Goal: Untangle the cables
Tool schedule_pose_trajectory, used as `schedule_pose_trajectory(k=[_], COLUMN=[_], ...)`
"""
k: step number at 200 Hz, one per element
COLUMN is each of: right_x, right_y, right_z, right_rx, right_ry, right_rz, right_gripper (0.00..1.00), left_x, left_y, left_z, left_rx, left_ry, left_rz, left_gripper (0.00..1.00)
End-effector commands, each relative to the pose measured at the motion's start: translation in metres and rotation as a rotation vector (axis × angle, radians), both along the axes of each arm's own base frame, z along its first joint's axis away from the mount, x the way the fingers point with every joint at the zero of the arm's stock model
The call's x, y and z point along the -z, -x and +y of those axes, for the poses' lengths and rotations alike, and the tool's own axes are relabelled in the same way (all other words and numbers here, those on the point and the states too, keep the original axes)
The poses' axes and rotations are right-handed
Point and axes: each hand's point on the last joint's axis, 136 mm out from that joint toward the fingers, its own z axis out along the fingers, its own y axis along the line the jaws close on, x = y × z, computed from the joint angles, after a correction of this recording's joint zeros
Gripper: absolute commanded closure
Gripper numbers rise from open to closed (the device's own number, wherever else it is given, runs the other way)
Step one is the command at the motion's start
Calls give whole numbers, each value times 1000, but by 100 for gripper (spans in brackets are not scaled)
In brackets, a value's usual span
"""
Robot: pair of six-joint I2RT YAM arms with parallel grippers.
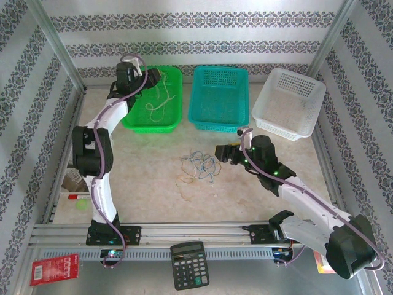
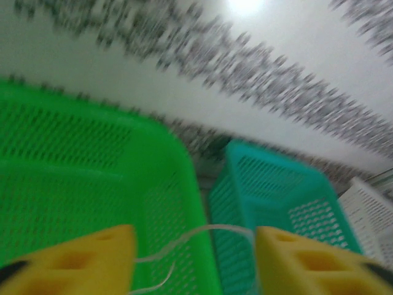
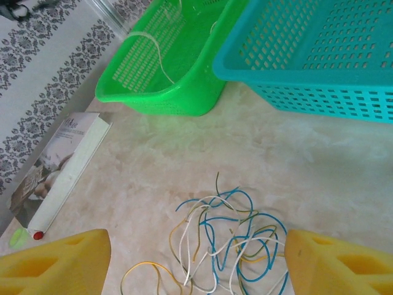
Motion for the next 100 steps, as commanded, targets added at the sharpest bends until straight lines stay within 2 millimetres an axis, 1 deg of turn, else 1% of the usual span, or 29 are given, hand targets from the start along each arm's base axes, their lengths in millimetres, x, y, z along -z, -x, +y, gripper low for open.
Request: schedule_pose_trajectory(k=[1, 4, 7, 25, 50, 72, 100], right_x=[-11, -11, -11, -11, -8, -5, -8], right_y=[0, 0, 0, -1, -2, 0, 1], right_z=[2, 2, 2, 1, 2, 5, 9], right_rx=[-6, -2, 1, 18, 28, 16, -9], right_ry=[-9, -9, -8, -6, 3, 29, 60], right_rz=[26, 28, 30, 46, 78, 118, 151], right_gripper=[25, 25, 25, 25, 26, 26, 27], left_x=[-23, -23, -23, -26, -37, -50, -68], left_y=[3, 2, 3, 2, 6, 15, 33], left_z=[7, 8, 8, 10, 7, 2, -6], left_rx=[-3, -8, -10, -18, -6, 14, 35], left_ry=[-44, -44, -44, -57, -37, 0, 21], left_rz=[50, 57, 70, 114, 112, 98, 82], left_gripper=[11, 2, 0, 0, 0, 0, 0])
